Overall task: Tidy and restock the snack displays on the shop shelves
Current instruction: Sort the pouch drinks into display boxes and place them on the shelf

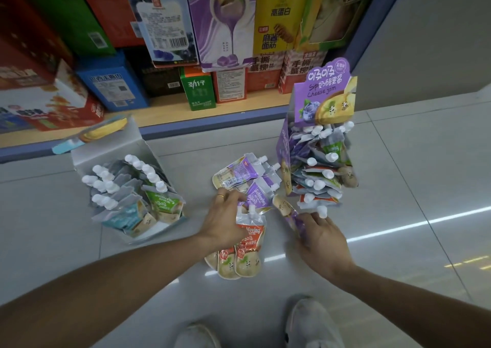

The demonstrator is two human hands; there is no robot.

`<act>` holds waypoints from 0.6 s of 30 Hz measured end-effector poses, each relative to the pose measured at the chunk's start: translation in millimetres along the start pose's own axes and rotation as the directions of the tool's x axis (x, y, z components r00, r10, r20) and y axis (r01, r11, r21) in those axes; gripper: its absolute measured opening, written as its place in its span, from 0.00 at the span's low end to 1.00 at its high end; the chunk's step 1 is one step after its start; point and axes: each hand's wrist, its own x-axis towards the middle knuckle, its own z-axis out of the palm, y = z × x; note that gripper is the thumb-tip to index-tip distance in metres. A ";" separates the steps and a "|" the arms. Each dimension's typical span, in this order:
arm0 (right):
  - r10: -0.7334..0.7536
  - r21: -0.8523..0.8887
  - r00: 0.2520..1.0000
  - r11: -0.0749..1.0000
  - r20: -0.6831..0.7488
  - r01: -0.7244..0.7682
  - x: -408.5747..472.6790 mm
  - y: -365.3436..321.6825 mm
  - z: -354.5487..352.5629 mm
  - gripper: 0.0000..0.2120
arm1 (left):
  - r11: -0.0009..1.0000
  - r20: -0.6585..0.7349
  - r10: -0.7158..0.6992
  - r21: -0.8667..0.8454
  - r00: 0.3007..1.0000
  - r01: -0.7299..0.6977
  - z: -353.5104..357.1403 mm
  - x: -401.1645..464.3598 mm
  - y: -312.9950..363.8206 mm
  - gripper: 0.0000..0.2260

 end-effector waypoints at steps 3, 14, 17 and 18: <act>0.066 0.366 0.994 0.930 -0.087 -0.029 -3.1 -10.7 1.5 0.10 | 0.996 0.140 0.058 -0.072 0.988 -0.048 -5.1 2.0 -4.7 0.33; -0.180 0.081 0.949 0.975 -0.258 0.207 -2.9 -2.7 9.7 0.20 | 0.967 -0.116 0.155 0.223 0.981 -0.126 -29.9 35.9 -6.8 0.28; -0.232 -0.090 0.965 0.971 -0.124 0.222 6.3 7.9 20.3 0.24 | 0.936 -0.095 0.067 0.351 0.993 -0.030 -30.2 48.7 -5.0 0.27; -0.250 -0.152 0.967 0.959 -0.045 0.241 8.1 11.6 22.7 0.28 | 0.918 -0.109 0.075 0.395 0.991 -0.026 -30.0 50.8 -4.6 0.24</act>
